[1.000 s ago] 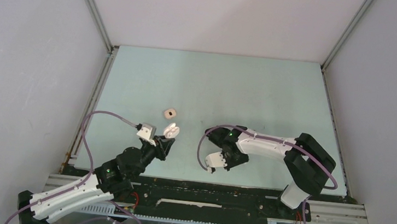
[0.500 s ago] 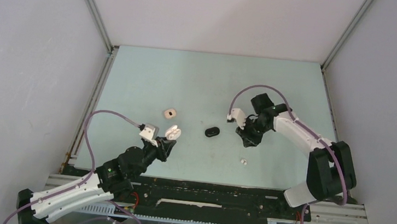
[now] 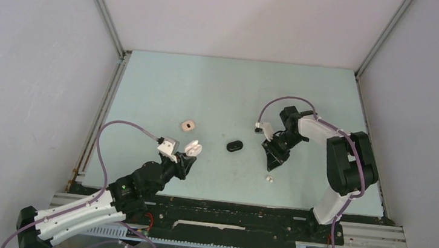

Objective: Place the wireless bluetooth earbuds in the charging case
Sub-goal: Adjust the earbud at the center of the board, then pick up the earbud from the center of the board.

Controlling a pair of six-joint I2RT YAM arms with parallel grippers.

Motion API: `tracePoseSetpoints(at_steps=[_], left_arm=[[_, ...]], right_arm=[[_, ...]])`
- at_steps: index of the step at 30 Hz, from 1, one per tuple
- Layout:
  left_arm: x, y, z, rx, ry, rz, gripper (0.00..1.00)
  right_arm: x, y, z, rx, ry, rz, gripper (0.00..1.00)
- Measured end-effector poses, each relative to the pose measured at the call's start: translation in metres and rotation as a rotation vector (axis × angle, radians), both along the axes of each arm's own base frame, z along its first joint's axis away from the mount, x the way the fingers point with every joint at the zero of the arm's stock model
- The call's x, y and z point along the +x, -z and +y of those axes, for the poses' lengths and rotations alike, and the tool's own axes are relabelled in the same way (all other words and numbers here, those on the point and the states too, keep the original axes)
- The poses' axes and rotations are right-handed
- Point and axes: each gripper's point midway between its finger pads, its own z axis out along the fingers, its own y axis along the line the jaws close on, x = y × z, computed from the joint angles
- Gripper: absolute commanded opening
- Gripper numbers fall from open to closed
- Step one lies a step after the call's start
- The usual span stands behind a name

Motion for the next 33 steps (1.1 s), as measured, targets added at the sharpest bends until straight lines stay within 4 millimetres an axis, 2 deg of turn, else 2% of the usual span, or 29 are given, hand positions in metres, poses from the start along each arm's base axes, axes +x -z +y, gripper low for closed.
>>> tracePoseSetpoints(at_steps=[15, 33], left_arm=[[0.0, 0.0, -0.001, 0.0, 0.001, -0.002, 0.0], [0.0, -0.005, 0.0, -0.017, 0.001, -0.012, 0.0]], right_arm=[[-0.005, 0.007, -0.007, -0.058, -0.016, 0.012, 0.24], [-0.021, 0.018, -0.006, -0.131, -0.083, 0.016, 0.25]])
